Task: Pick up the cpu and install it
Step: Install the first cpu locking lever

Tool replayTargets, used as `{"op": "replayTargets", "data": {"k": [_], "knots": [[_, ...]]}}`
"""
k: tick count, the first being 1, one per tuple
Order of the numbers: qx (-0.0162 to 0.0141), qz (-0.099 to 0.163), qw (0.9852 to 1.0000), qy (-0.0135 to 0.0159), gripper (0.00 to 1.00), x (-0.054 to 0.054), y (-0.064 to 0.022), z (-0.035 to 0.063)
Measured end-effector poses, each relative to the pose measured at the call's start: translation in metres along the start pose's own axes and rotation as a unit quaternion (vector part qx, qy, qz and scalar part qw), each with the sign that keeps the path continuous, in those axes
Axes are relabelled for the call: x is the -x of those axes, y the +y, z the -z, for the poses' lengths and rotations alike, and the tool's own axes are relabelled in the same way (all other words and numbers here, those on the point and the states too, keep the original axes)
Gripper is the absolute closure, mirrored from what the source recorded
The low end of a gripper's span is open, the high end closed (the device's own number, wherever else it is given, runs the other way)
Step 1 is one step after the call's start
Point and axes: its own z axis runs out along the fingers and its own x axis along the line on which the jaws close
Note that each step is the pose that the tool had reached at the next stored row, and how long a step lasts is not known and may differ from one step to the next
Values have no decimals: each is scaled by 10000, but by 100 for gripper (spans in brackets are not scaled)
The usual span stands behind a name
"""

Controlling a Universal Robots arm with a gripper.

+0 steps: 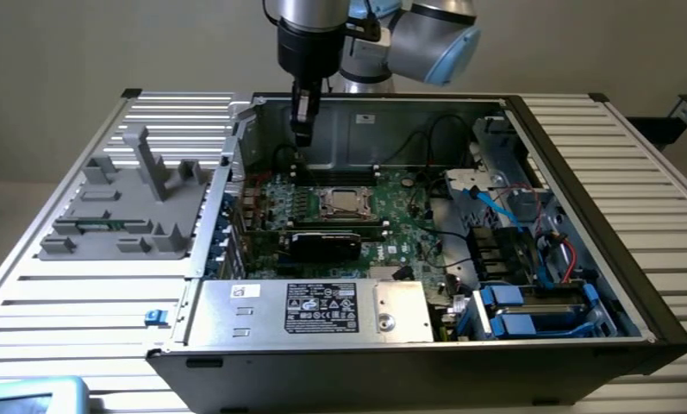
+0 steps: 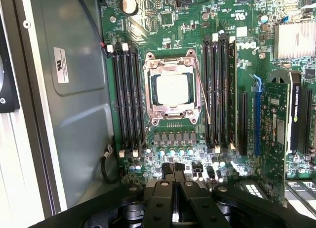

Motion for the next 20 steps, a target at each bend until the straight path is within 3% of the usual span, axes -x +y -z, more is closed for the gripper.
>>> {"op": "replayTargets", "data": {"k": [5,10,16,20], "knots": [[29,-368,9993,37,89,2,0,-23],[62,-795,9968,82,89,4,3,-51],[104,-1331,9910,137,89,7,7,-85],[132,-1694,9853,175,89,9,9,-108]]}}
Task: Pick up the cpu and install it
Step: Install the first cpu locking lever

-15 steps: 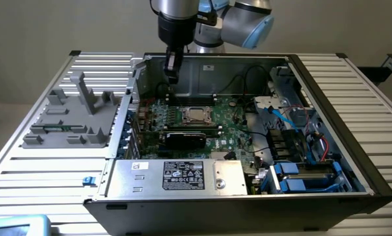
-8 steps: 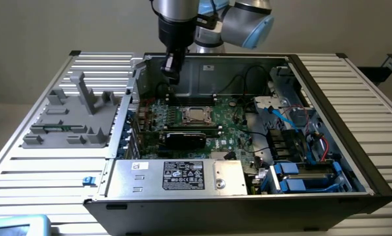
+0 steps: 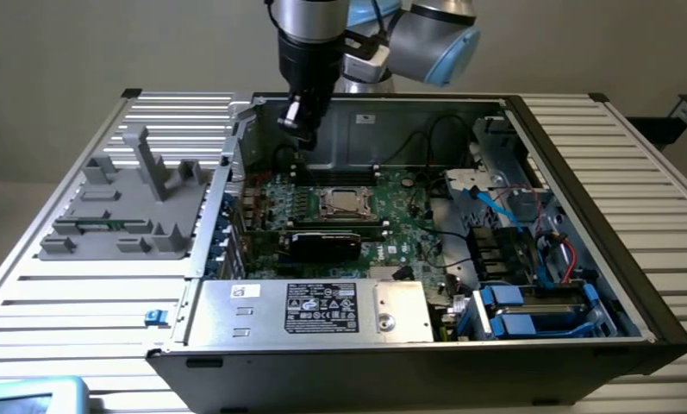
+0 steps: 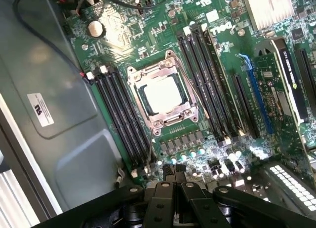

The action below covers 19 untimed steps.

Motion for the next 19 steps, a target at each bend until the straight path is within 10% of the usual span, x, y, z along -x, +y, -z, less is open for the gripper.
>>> {"op": "replayTargets", "data": {"k": [11,19], "knots": [[76,-983,9951,101,89,5,7,-63],[87,-1131,9935,117,89,21,-27,-69]]}}
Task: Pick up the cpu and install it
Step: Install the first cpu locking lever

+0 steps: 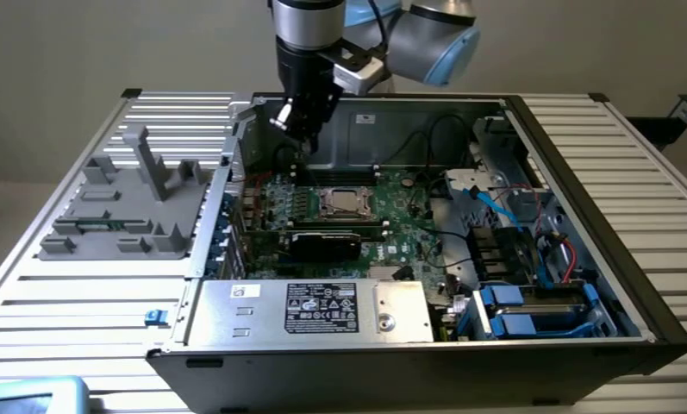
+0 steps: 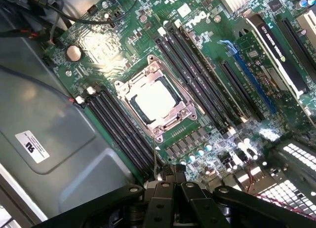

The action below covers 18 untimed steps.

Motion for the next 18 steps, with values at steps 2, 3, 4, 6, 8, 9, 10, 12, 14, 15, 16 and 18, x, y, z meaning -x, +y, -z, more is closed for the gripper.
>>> {"op": "replayTargets", "data": {"k": [2,3,4,6,8,9,10,12,14,15,16,18], "knots": [[6,-74,10000,8,89,13,-17,-4],[9,-114,9999,12,89,20,-24,-5],[12,-156,9999,17,89,25,-31,-8],[20,-255,9997,27,89,34,-41,-13],[28,-363,9993,37,89,40,-47,-21],[32,-417,9991,43,89,42,-49,-27],[37,-476,9988,49,89,45,-50,-35],[45,-588,9982,61,89,49,-53,-52],[54,-693,9976,72,89,54,-55,-68],[57,-741,9972,76,89,56,-57,-76],[59,-784,9969,79,89,58,-60,-82],[56,-856,9963,79,89,64,-66,-94]]}}
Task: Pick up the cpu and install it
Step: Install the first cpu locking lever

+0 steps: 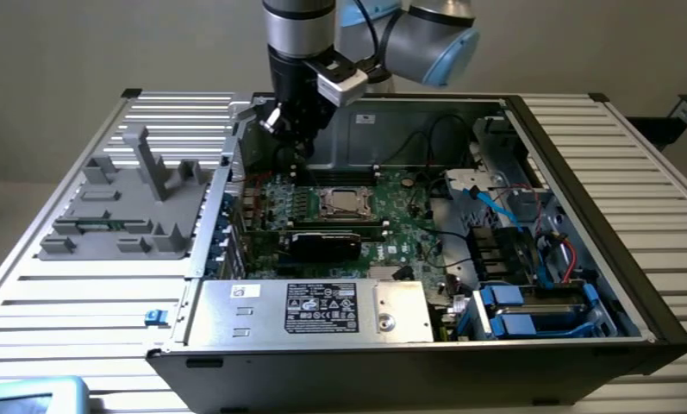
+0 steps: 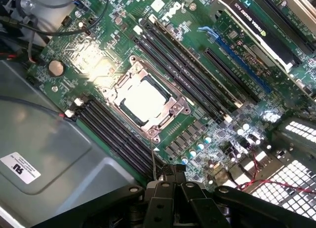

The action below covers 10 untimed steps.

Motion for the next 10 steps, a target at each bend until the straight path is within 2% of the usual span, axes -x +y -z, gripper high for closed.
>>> {"op": "replayTargets", "data": {"k": [1,5,8,10], "knots": [[-8,-19,10000,-8,89,6,-5,-5],[-74,-44,9999,-82,89,48,-34,-21],[-93,-92,9999,-100,89,64,-44,-45],[-94,-179,9997,-97,89,66,-43,-60]]}}
